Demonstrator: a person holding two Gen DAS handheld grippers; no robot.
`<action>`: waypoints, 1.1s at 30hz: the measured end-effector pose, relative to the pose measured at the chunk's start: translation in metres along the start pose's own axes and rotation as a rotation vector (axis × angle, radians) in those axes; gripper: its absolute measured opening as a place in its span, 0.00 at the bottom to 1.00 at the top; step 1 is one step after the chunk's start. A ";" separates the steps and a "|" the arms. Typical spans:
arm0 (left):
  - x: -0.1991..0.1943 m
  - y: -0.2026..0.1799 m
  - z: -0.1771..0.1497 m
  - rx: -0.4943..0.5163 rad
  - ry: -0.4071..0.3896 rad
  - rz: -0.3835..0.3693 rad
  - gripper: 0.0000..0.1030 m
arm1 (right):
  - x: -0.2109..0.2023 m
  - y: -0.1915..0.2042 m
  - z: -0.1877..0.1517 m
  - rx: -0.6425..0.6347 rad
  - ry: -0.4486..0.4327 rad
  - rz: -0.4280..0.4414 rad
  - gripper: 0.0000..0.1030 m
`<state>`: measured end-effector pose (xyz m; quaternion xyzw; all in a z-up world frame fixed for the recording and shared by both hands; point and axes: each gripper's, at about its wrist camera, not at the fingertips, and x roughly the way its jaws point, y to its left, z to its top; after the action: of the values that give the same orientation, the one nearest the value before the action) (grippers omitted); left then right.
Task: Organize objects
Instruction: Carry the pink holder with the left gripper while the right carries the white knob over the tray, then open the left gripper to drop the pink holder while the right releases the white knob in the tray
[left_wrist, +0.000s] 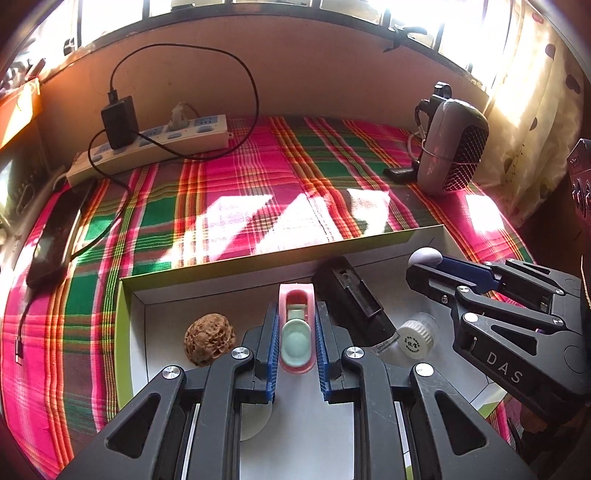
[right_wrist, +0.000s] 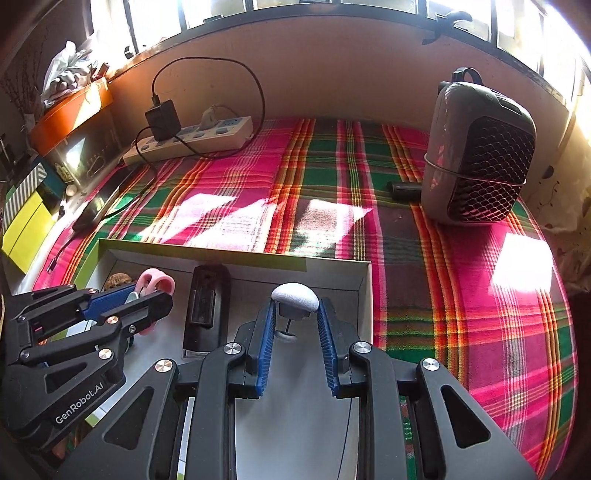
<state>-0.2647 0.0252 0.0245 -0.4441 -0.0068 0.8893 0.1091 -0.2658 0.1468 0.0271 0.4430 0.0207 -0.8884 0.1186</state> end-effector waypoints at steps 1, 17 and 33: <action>0.001 0.000 0.000 -0.003 0.002 0.004 0.15 | 0.001 0.001 0.000 -0.004 0.002 0.000 0.24; 0.010 -0.003 0.000 0.005 0.017 0.011 0.15 | 0.012 0.002 0.001 -0.011 0.010 0.006 0.24; 0.011 -0.004 0.002 0.008 0.020 0.016 0.16 | 0.011 0.003 0.000 -0.018 0.006 -0.017 0.24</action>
<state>-0.2715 0.0310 0.0174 -0.4527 0.0012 0.8856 0.1037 -0.2717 0.1419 0.0183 0.4445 0.0327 -0.8878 0.1149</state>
